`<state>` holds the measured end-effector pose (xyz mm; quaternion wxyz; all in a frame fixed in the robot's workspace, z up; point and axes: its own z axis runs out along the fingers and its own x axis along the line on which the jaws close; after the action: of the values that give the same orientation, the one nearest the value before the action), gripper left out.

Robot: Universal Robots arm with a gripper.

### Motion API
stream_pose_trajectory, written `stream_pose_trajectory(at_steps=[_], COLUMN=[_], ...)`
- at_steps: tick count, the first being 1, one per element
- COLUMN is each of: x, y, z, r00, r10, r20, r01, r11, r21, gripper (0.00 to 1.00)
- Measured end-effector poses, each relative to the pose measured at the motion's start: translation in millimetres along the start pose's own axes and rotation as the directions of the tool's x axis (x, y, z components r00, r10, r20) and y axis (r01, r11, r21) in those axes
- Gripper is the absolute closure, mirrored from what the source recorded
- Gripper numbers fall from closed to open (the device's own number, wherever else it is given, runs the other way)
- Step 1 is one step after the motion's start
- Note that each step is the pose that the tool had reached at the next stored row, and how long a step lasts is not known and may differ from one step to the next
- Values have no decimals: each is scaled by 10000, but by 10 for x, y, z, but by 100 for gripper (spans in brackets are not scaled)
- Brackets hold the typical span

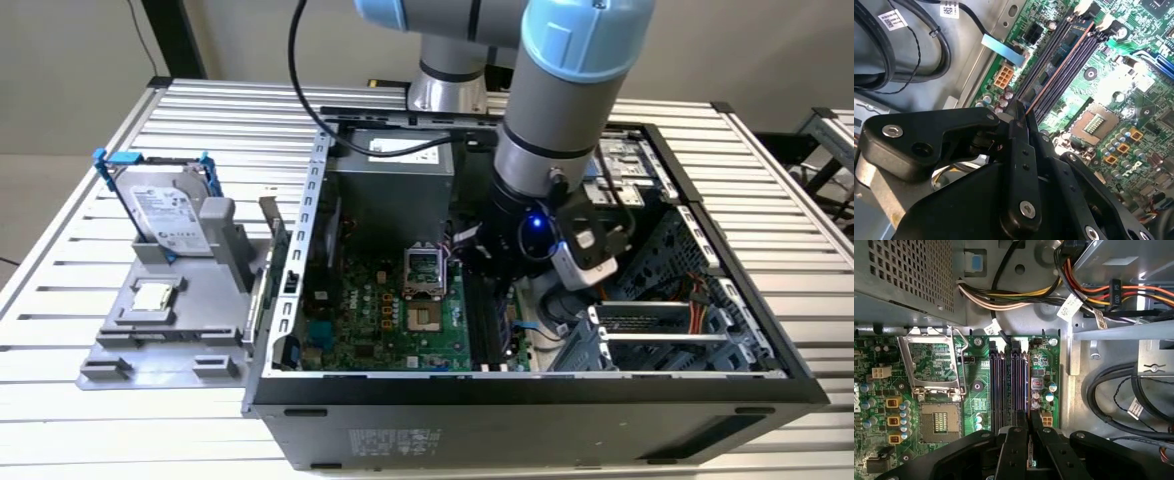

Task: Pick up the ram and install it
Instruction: 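Insert the ram into the slot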

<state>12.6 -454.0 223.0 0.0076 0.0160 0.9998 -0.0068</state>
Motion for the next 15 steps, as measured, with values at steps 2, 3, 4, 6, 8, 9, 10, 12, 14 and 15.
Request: stream_pose_trajectory(at_steps=[2, 3, 4, 6, 8, 9, 10, 12, 14, 15], x=[0, 0, 0, 0, -2, -6, -11, -16, -17, -17], y=[-6, -8, -9, -14, -17, -17, -17, -17, -21, -22], z=[16, 29, 39, 51, 60, 60, 60, 63, 63, 63], r00=[10000, 10000, 10000, 10000, 10000, 10000, 10000, 10000, 9999, 9999], r10=[11, 12, 12, 11, 9, 2, -11, -54, -100, -132], r20=[-1, 0, -2, -5, -6, -10, -12, -14, -14, -14], r01=[-11, -12, -12, -11, -9, -2, 11, 54, 100, 132], r11=[10000, 10000, 10000, 10000, 10000, 10000, 10000, 10000, 9999, 9999], r21=[3, 2, 3, 3, 3, 5, 6, 1, -10, -21], gripper=[100, 100, 100, 100, 100, 100, 100, 100, 100, 100])
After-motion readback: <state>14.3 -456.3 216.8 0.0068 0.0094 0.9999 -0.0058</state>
